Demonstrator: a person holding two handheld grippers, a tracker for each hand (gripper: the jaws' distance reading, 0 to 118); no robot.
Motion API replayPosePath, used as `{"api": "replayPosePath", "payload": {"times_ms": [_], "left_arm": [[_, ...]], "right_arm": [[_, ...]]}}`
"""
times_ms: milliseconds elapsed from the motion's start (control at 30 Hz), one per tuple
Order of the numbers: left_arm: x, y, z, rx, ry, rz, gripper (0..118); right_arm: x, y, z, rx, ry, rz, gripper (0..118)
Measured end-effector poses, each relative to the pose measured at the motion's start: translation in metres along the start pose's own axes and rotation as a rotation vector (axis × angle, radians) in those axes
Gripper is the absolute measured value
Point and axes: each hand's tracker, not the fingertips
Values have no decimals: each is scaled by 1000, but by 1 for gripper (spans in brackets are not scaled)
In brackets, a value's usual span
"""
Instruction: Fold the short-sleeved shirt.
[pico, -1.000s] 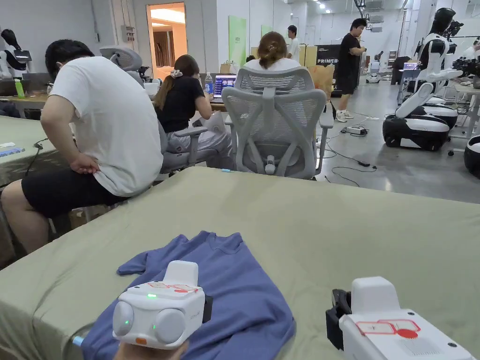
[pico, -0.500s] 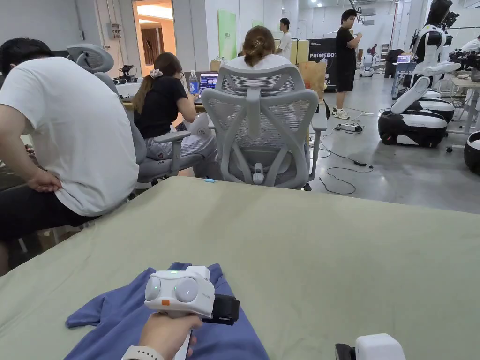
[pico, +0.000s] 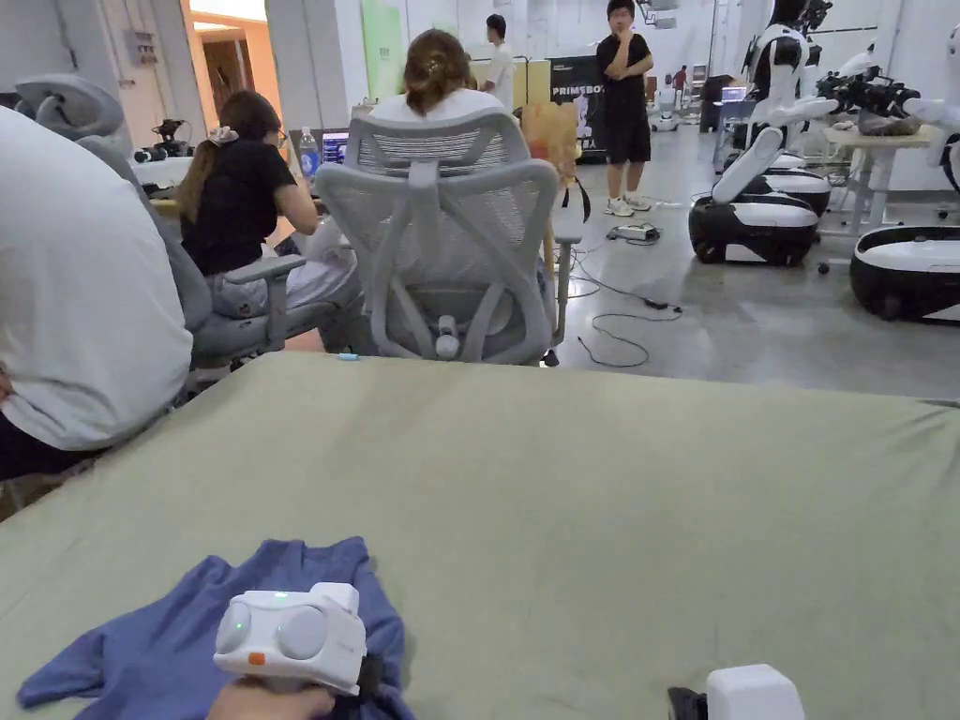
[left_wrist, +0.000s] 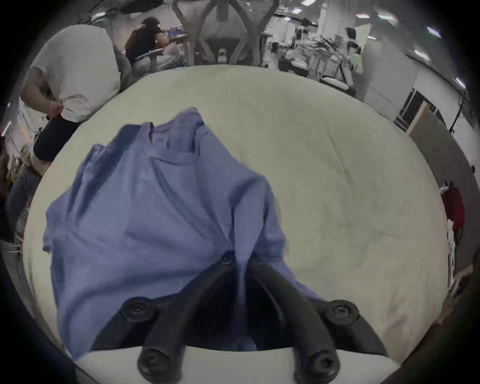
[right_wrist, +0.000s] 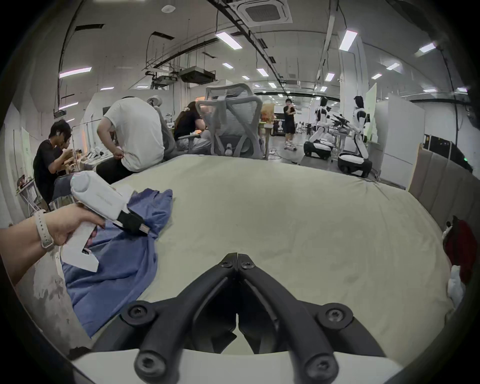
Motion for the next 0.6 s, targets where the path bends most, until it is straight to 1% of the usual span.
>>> {"api": "replayPosePath", "payload": {"times_ms": [33, 67, 100, 133, 267, 367, 467, 533, 600], "left_arm": [[10, 4, 13, 39, 25, -36, 2], [19, 14, 22, 90, 8, -60, 2], [29, 21, 36, 126, -35, -50, 2], [47, 28, 53, 158, -114, -39, 2], [133, 50, 94, 263, -264, -178, 2], [208, 57, 111, 327, -425, -226, 2], [291, 53, 128, 322, -622, -278, 2], [340, 45, 130, 303, -723, -325, 2], [383, 33, 117, 255, -755, -388, 2]], "right_arm": [[5, 1, 6, 10, -9, -6, 0], [12, 3, 14, 20, -20, -14, 0], [19, 4, 22, 29, -30, -22, 0], [25, 6, 29, 40, -46, -29, 0], [58, 7, 66, 71, -129, -67, 0], [85, 6, 99, 96, -204, -86, 0], [112, 2, 128, 110, -271, -98, 0], [128, -2, 141, 113, -316, -105, 0], [146, -9, 152, 106, -344, -113, 0]]}}
